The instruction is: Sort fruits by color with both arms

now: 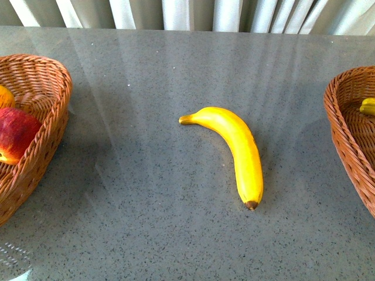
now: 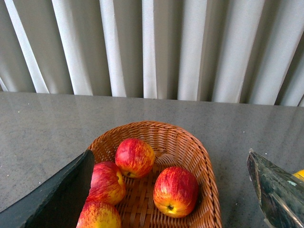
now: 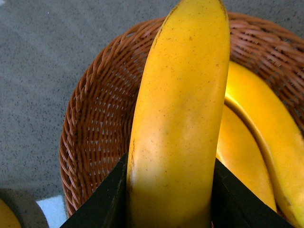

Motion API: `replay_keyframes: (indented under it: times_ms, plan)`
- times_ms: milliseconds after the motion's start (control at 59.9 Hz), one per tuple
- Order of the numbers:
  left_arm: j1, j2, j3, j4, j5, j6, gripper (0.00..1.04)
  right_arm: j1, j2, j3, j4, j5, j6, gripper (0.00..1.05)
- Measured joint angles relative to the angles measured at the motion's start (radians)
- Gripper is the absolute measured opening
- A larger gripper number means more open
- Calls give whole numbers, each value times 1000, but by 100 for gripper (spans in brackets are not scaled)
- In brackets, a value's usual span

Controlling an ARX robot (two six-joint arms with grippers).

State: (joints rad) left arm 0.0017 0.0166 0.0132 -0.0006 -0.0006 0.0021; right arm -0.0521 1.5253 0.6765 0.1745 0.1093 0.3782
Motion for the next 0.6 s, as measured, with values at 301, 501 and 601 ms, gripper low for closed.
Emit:
replay_keyframes:
  times_ms: [301,501,601]
  plan:
    - [0,0,0,0,0,0,96,21,40,-31,15,45,0,83]
    - [0,0,0,0,0,0,96,127,-10,-31,13,0,-11,95]
    - [0,0,0,0,0,0,96,223,-16,-15,13,-21,-35,96]
